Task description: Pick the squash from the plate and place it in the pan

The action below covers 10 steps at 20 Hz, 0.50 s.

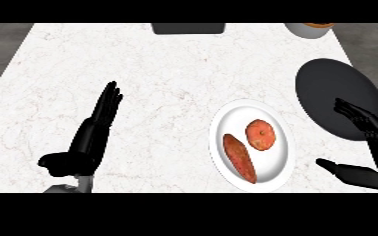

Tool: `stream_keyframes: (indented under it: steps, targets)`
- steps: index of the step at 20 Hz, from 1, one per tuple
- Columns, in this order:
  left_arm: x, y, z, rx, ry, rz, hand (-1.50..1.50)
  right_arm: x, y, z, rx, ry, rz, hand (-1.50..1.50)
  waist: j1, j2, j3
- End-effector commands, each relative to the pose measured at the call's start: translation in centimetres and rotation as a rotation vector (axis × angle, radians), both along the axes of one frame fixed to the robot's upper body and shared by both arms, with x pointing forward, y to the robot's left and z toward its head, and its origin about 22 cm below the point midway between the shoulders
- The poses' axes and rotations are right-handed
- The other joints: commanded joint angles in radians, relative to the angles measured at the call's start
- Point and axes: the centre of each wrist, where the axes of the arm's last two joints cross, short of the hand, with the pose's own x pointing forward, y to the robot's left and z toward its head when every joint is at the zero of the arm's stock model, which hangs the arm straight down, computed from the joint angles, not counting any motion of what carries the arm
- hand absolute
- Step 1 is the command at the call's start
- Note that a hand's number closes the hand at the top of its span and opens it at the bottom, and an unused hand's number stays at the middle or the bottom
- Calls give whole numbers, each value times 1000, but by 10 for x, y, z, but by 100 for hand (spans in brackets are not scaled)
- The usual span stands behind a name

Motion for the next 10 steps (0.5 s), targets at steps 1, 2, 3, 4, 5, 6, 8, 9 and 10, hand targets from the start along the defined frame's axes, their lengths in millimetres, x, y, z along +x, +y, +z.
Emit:
stream_keyframes:
  steps: [1,2,3,4,5,6,8,9,10]
  targets:
    - [-1,-5,-18,-22,-5,-40,0,0,-14,15,-135,-11,28,-150,13,2,-1]
    - [0,-1,-1,4,-4,-36,0,-4,-29,37,-179,36,56,-150,11,0,-1]
    - [-1,-6,-8,-8,1,-31,0,17,-5,44,-200,27,41,-150,19,2,-1]
    - [5,-30,-2,1,-7,-44,0,22,-4,30,-242,57,55,-150,21,3,-1]
    - [12,0,6,1,-12,-31,0,13,5,26,-278,69,78,-150,19,2,-1]
    - [9,-2,1,-6,9,-39,0,24,-6,48,-300,98,78,-150,20,2,-1]
    - [-7,-18,-16,-3,-4,-38,0,36,10,60,-385,155,106,-150,31,2,-2]
    - [0,-8,-6,4,-3,-39,0,29,31,42,-396,169,139,-150,26,2,-1]
    - [10,-13,-9,-1,-12,-57,0,41,32,46,-434,193,148,-150,27,4,-1]
